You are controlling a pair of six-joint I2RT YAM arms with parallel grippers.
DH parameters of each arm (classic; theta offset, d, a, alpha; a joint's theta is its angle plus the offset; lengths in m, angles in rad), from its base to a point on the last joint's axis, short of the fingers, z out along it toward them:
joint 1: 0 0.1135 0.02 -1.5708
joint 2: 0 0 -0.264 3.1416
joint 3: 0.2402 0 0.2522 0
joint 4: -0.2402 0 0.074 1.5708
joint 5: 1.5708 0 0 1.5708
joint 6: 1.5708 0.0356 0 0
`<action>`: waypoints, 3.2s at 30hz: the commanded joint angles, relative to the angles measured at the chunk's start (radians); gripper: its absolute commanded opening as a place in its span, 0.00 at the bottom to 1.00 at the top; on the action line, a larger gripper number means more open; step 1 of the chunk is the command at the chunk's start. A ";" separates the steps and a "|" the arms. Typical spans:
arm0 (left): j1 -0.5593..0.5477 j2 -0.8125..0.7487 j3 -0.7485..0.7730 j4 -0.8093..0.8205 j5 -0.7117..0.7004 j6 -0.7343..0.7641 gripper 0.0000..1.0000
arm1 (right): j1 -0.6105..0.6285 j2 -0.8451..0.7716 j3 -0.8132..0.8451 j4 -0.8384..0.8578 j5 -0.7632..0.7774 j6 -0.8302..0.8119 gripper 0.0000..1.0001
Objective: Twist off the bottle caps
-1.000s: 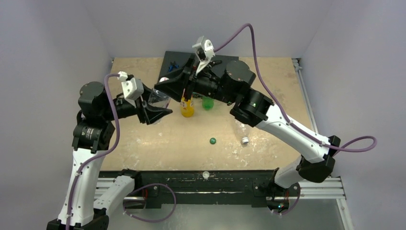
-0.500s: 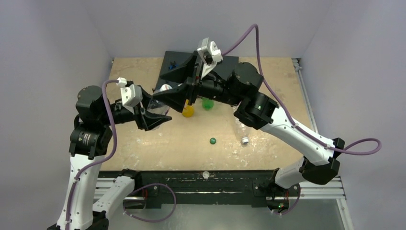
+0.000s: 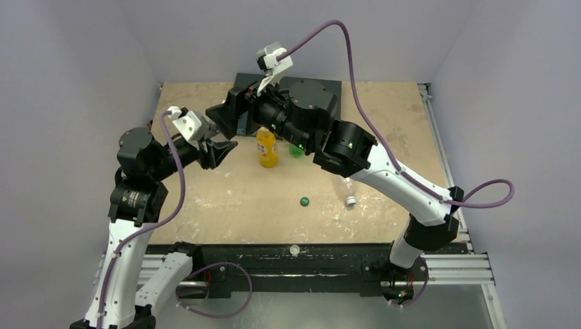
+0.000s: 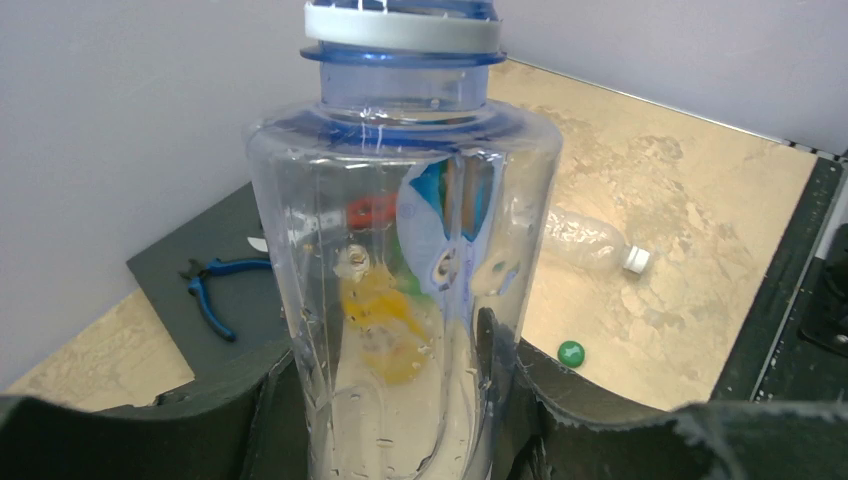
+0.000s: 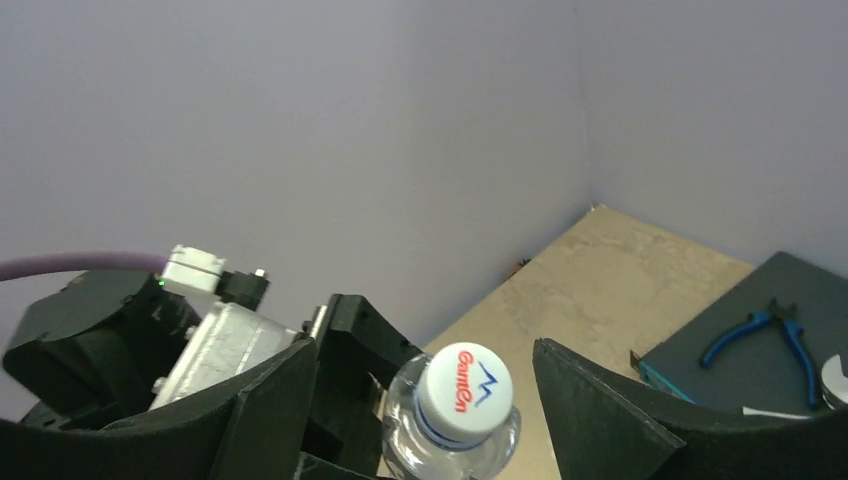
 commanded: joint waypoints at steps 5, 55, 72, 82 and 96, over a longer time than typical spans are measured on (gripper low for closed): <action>-0.001 -0.027 -0.007 0.097 -0.068 0.008 0.04 | 0.000 -0.027 -0.051 0.027 0.079 0.074 0.80; -0.001 0.027 0.041 -0.071 0.369 0.026 0.02 | -0.193 -0.329 -0.349 0.231 -0.400 -0.072 0.12; -0.001 0.005 0.030 -0.057 0.344 0.034 0.01 | -0.208 -0.671 -1.427 0.233 0.021 0.214 0.11; -0.001 0.001 0.021 -0.063 0.341 0.036 0.01 | -0.208 -0.527 -1.592 0.320 0.109 0.300 0.13; -0.001 0.009 0.029 -0.084 0.349 0.055 0.01 | -0.167 -0.273 -1.496 0.298 0.271 0.349 0.22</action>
